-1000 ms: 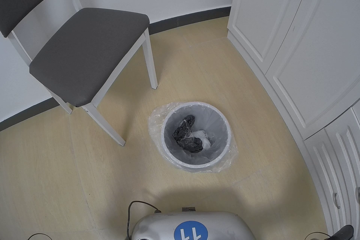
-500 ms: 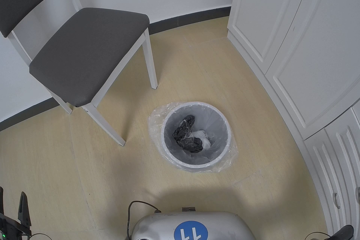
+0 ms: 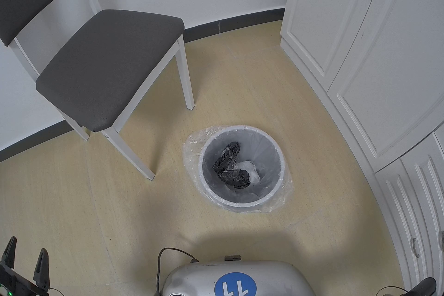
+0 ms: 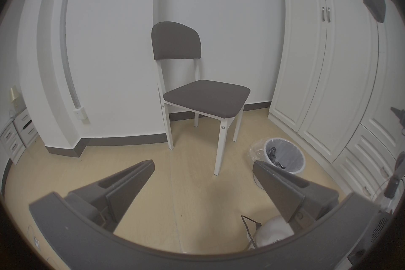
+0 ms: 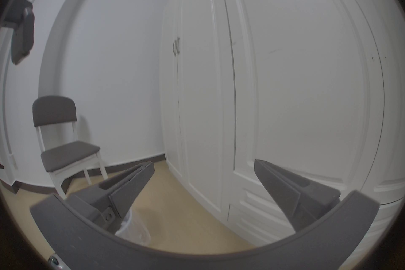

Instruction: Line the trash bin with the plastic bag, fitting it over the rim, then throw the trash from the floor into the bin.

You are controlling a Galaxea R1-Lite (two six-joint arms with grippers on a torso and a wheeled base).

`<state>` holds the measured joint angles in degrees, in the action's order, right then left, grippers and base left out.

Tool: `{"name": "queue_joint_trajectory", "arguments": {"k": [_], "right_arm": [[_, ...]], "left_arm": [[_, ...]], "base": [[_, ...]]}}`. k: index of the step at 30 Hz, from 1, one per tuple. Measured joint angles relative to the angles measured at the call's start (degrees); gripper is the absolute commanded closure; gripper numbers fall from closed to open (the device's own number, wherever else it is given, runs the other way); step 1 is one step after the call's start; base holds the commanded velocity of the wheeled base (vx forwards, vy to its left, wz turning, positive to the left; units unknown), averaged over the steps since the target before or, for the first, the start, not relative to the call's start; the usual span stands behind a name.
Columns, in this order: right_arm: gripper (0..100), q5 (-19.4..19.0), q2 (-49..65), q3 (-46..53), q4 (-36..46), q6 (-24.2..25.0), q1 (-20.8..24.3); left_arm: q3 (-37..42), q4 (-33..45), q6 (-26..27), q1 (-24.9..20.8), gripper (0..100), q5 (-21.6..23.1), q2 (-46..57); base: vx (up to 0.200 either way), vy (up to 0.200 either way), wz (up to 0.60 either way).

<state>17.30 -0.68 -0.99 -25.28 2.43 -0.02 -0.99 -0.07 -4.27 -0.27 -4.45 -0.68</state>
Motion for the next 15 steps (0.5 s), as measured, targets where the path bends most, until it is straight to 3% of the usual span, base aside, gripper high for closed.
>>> {"name": "queue_joint_trajectory", "arguments": {"k": [15], "right_arm": [[0, -1.6, -0.1, 0.0, 16.7, -1.0, 0.0]], "left_arm": [[0.0, -0.1, 5.0, -0.1, 0, 5.1, -0.1]], "base": [[0.000, 0.000, 0.00]]}}
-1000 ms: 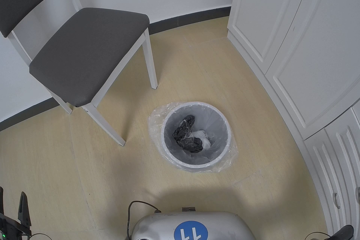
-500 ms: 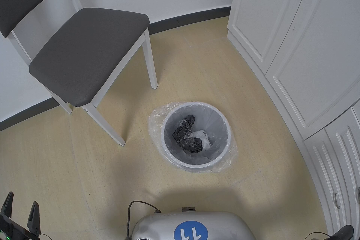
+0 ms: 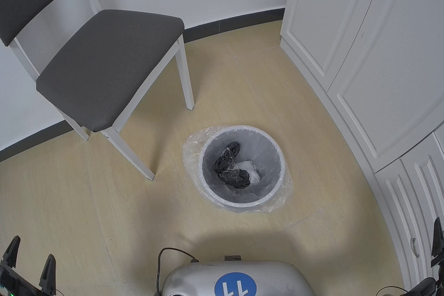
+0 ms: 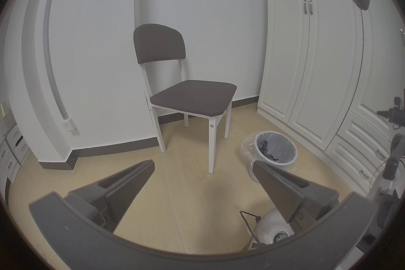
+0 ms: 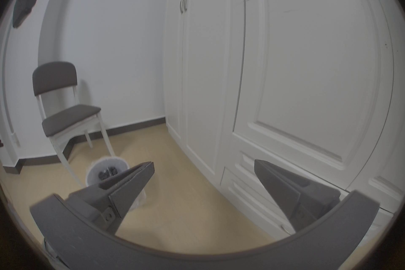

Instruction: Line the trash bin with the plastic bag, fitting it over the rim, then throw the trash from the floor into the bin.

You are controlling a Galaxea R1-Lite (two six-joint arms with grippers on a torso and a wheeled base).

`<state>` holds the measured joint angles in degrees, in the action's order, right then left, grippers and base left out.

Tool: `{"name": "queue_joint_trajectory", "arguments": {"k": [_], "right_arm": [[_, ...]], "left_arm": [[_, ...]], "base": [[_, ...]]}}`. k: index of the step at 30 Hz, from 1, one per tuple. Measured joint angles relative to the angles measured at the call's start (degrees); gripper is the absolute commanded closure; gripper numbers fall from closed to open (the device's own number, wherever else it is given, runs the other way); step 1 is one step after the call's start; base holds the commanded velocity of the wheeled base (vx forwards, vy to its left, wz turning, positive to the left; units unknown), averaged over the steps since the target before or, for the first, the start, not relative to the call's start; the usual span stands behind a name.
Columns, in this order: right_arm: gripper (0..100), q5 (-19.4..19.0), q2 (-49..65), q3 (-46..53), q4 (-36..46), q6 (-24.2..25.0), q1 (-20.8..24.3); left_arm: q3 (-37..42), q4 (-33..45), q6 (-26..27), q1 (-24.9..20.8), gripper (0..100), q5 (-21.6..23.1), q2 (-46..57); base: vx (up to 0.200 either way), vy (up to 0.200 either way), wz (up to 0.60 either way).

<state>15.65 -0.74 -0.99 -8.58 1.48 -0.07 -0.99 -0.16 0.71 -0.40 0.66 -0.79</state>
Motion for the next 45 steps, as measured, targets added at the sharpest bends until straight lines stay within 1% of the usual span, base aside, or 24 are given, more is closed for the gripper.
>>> {"name": "queue_joint_trajectory", "arguments": {"k": [4, 8, 13, 16, 19, 22, 28, 33, 35, 37, 39, 41, 42, 45], "right_arm": [[0, -1.4, 0.0, 0.0, 4.5, -0.3, 0.0], [0, -5.2, 0.0, 0.0, 4.6, -0.5, 0.0], [0, -8.7, 0.0, 0.0, 4.6, 0.0, 0.0], [0, -10.0, 0.0, 0.0, 4.6, 0.0, 0.0], [0, -12.5, 0.0, 0.0, 4.6, -0.1, 0.0], [0, -12.9, 0.0, 0.0, 4.6, -0.3, 0.0], [0, -12.6, -0.1, 0.0, 4.4, -3.8, 0.0], [0, -12.6, -0.1, 0.0, 4.6, -3.0, 0.0], [0, -12.8, -0.1, 0.0, 4.6, -4.0, 0.0], [0, -13.2, -0.1, 0.0, 4.6, -5.8, 0.0], [0, -14.7, -0.1, 0.0, 4.8, -6.6, 0.0], [0, -16.7, -0.1, 0.0, 4.9, -5.6, 0.0], [0, -17.9, -0.1, 0.0, 5.0, -4.0, 0.0], [0, -18.8, -0.1, 0.0, 5.4, 1.1, 0.0]], "left_arm": [[0.0, 0.0, -0.3, 0.1, 0, 0.1, 0.0], [0.0, 0.0, -0.2, 0.1, 0, 0.2, 0.0], [0.0, 0.0, 0.0, 0.1, 0, 0.3, 0.0], [0.0, 0.0, 0.1, 0.1, 0, 0.3, 0.0], [0.0, 0.1, 0.1, 0.1, 0, 0.3, 0.0], [0.0, 0.1, 0.0, 0.1, 0, 0.3, 0.0], [0.0, 0.1, -0.3, 0.1, 0, -0.2, 0.0], [0.0, 0.1, -0.5, 0.1, 0, -0.5, 0.0], [0.0, 0.1, -0.5, 0.1, 0, -0.5, 0.0], [0.0, 0.1, -0.5, 0.1, 0, -0.5, 0.0], [0.0, 0.1, -0.5, 0.1, 0, -0.5, 0.0], [0.0, 0.1, -0.5, 0.1, 0, -0.5, 0.0], [0.0, 0.1, -0.5, 0.1, 0, -0.5, 0.0], [0.0, 0.1, -0.5, 0.2, 0, -0.5, 0.0]], "base": [[0.000, 0.000, 0.00], [0.000, 0.000, 0.00], [0.000, 0.000, 0.00], [0.000, 0.000, 0.00], [0.000, 0.000, 0.00], [0.000, 0.000, 0.00], [0.000, 0.000, 0.00], [0.000, 0.000, 0.00], [0.000, 0.000, 0.00], [0.000, 0.000, 0.00], [0.000, 0.000, 0.00], [0.000, 0.000, 0.00], [0.000, 0.000, 0.00], [0.000, 0.000, 0.00]]}}
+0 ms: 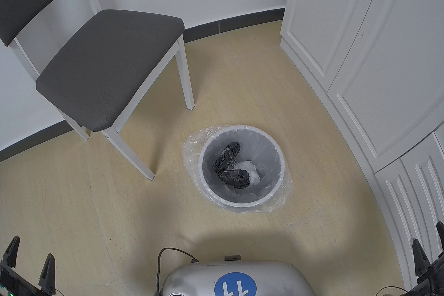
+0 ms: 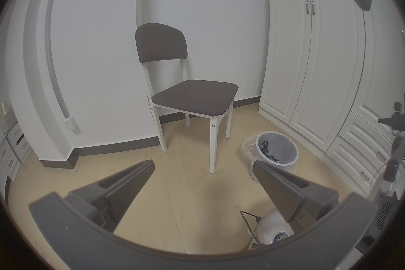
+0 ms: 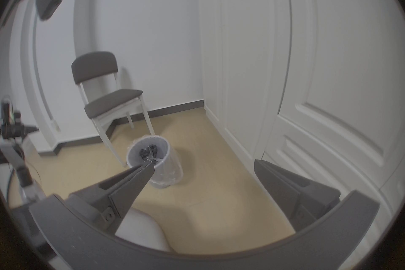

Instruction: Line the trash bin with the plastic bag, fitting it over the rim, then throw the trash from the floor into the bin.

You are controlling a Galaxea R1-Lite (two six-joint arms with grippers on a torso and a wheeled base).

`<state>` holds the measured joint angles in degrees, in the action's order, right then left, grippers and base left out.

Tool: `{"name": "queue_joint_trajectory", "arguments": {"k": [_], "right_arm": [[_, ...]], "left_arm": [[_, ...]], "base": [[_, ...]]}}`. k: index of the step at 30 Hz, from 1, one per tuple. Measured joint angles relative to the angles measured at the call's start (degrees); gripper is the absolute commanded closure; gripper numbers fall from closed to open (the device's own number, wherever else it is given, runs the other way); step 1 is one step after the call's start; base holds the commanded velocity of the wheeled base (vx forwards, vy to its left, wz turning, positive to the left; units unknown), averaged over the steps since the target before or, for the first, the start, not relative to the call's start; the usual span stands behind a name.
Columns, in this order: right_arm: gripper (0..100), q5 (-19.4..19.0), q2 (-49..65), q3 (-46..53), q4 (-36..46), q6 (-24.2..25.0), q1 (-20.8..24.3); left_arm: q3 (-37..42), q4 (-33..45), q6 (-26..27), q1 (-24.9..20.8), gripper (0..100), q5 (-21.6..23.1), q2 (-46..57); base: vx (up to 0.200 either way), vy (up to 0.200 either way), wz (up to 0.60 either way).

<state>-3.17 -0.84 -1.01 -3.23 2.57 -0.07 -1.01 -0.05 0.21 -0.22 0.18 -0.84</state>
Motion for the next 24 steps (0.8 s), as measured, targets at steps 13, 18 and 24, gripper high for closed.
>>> {"name": "queue_joint_trajectory", "arguments": {"k": [13, 18, 24], "right_arm": [[0, 7.5, 0.0, 0.0, 1.5, 0.6, 0.1], [0, 5.1, 0.0, 0.0, 2.2, -2.5, 0.0], [0, 2.7, 0.0, 0.0, 3.2, -2.8, 0.0]], "left_arm": [[0.0, -0.1, 0.4, 0.0, 0, 0.4, 0.0], [0.0, -0.1, 1.2, 0.0, 0, 0.7, 0.0], [0.0, -0.1, -1.2, 0.0, 0, 0.2, -0.1]], "base": [[0.000, 0.000, 0.00], [0.000, 0.000, 0.00], [0.000, 0.000, 0.00]]}}
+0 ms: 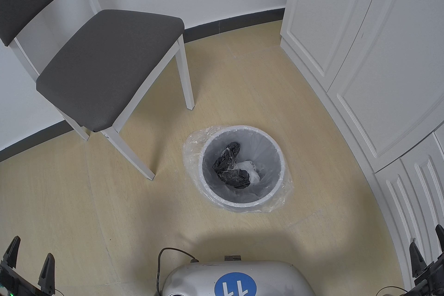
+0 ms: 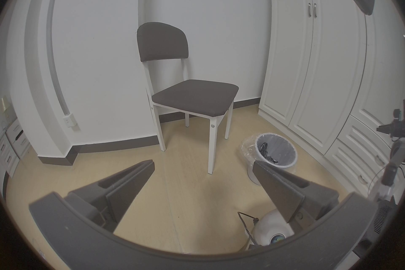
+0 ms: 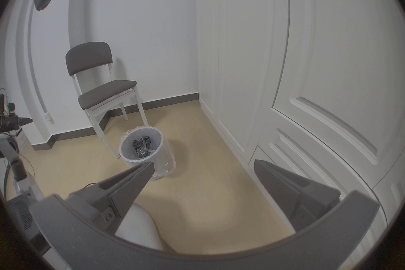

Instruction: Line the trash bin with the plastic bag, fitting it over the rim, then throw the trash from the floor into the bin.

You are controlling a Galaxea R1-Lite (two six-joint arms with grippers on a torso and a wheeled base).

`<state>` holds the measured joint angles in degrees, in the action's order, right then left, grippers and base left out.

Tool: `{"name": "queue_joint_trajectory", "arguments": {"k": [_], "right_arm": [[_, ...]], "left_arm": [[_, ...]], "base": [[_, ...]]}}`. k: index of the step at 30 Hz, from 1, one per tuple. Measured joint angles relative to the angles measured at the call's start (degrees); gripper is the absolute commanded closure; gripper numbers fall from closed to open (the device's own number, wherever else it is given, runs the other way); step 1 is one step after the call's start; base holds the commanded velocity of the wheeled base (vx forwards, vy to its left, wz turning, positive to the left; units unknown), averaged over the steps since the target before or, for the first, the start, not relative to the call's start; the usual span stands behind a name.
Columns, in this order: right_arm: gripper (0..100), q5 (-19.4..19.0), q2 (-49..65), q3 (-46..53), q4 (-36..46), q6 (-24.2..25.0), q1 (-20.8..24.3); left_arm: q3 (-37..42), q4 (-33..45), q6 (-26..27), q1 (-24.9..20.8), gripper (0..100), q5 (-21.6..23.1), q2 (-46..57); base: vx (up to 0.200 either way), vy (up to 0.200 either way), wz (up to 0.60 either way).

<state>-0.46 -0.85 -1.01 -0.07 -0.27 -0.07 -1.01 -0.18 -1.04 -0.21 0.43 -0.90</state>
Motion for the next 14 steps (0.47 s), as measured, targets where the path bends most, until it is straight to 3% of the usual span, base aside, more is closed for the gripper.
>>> {"name": "queue_joint_trajectory", "arguments": {"k": [14], "right_arm": [[0, 0.3, 0.0, 0.0, 0.2, 0.9, 0.1]], "left_arm": [[0.0, 0.0, 1.0, 0.0, 0, 0.0, 0.0]], "base": [[0.000, 0.000, 0.00]]}}
